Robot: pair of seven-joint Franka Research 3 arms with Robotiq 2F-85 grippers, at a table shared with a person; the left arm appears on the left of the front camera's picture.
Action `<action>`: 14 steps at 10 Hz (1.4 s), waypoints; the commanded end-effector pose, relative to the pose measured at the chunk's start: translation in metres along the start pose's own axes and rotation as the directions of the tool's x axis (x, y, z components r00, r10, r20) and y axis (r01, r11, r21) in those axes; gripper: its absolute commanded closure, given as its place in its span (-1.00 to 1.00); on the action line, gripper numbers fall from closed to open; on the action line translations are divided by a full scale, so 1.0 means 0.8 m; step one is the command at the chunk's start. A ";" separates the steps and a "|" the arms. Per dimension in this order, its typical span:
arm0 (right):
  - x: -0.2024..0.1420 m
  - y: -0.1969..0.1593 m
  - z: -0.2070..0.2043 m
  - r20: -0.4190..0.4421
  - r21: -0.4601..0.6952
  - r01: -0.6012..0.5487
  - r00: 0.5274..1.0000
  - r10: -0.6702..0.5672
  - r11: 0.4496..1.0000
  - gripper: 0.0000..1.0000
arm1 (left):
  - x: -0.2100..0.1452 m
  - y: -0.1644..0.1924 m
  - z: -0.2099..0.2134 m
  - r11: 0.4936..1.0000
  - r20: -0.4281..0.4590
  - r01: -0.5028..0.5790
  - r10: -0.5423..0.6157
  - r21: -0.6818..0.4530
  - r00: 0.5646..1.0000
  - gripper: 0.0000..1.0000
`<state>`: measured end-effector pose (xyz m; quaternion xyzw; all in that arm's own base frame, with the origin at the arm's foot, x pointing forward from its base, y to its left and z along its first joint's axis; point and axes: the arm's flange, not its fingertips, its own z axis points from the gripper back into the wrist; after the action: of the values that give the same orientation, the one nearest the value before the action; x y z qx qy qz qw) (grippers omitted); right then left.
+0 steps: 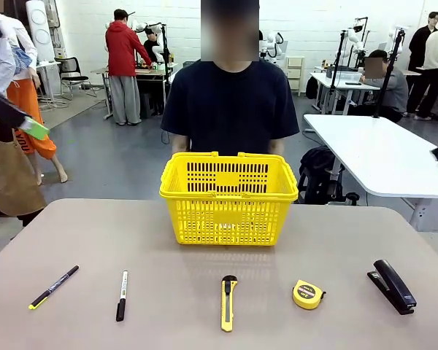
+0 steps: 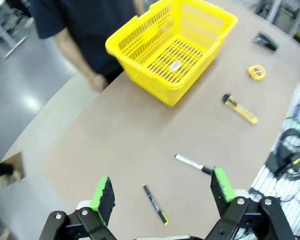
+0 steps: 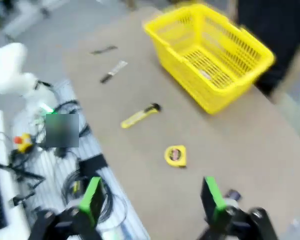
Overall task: Place the items the person wants into the basket.
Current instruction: Pick up the item the person points to and place it in the Market Basket.
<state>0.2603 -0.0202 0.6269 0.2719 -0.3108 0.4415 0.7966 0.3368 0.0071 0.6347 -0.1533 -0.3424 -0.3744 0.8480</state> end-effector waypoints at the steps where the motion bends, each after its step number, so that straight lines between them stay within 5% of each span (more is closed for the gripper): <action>1: -0.037 -0.033 0.053 0.118 0.212 0.033 0.991 -0.059 0.977 -1.00 | -0.035 0.074 0.024 0.974 0.102 -0.076 0.099 -0.213 0.990 -1.00; 4: -0.108 -0.067 0.106 0.257 0.150 0.040 0.963 -0.078 0.988 -1.00 | -0.121 0.143 0.055 0.944 0.201 -0.144 0.209 -0.296 0.957 -1.00; 7: -0.151 -0.068 0.155 0.317 -0.007 0.215 0.927 -0.202 0.977 -1.00 | -0.173 0.149 0.107 0.959 0.234 -0.116 0.179 -0.258 0.956 -1.00; 11: -0.180 -0.044 0.201 0.320 -0.081 0.256 0.922 -0.218 0.963 -1.00 | -0.200 0.116 0.136 0.957 0.225 -0.158 0.214 -0.244 0.951 -1.00; 13: -0.179 -0.044 0.202 0.300 -0.024 0.248 0.926 -0.230 0.968 -1.00 | -0.184 0.096 0.136 0.957 0.221 -0.179 0.230 -0.227 0.948 -1.00; 14: -0.185 -0.042 0.207 0.323 -0.085 0.279 0.916 -0.238 0.957 -1.00 | -0.200 0.121 0.143 0.953 0.209 -0.176 0.229 -0.247 0.951 -1.00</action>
<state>0.1840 -0.2310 0.6207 0.3295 -0.4100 0.2655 0.8080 0.2744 0.2081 0.6100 -0.3194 -0.3760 -0.2983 0.8171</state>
